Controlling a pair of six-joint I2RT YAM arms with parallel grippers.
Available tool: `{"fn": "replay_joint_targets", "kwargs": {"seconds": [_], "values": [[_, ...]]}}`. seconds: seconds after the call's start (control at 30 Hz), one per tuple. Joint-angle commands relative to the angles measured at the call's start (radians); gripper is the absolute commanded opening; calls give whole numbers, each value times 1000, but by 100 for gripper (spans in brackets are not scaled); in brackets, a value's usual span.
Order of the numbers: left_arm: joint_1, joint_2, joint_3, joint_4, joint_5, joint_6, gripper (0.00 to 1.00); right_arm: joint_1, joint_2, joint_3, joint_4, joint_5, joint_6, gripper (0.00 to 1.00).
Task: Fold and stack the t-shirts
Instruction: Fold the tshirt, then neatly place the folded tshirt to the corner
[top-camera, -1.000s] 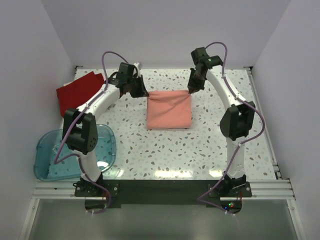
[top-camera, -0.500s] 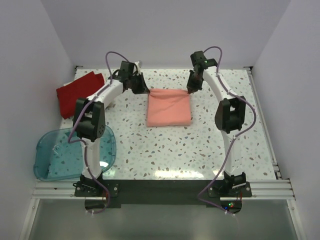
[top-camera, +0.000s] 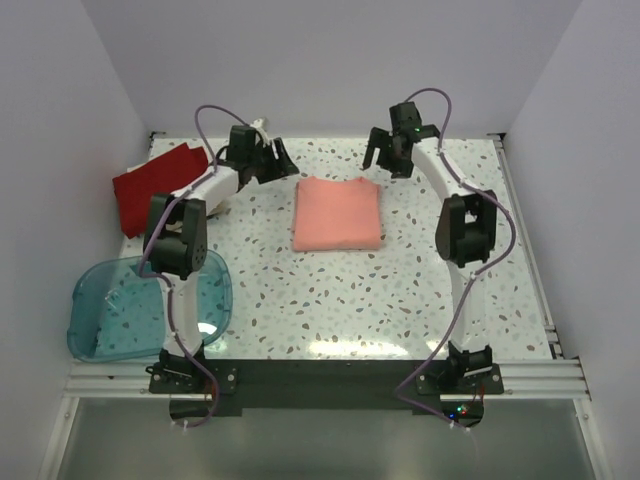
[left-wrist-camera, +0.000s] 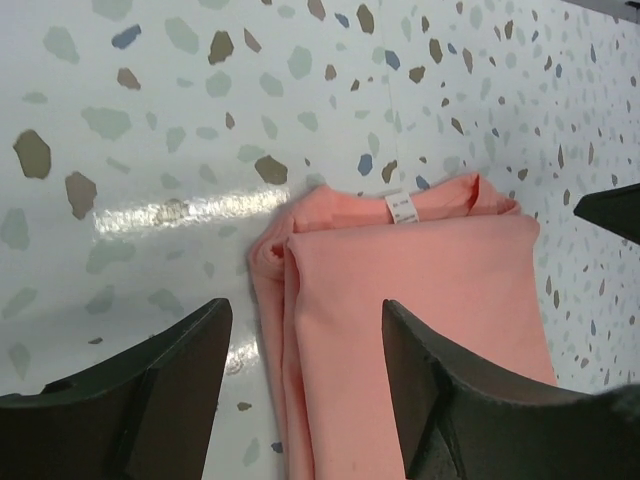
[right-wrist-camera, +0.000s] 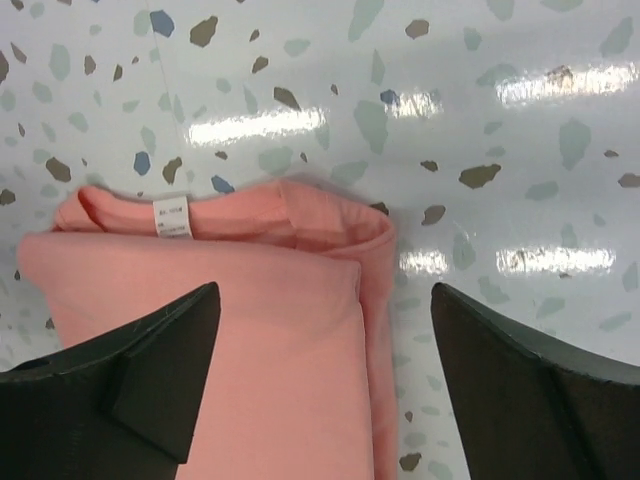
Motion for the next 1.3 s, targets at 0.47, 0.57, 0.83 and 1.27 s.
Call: {"fn": "replay_joint_targets", "kwargs": {"seconds": [0.47, 0.57, 0.83, 1.27], "values": [[-2, -241, -496, 354, 246, -16, 68, 121, -329, -479, 174, -234, -9, 80], [-2, -247, -516, 354, 249, -5, 68, 142, -294, -507, 163, -250, -4, 79], [-3, -227, -547, 380, 262, -19, 69, 145, -203, -530, 93, -229, -7, 78], [-3, -172, -570, 446, 246, -62, 71, 145, -119, -550, 33, -172, -18, 77]]}}
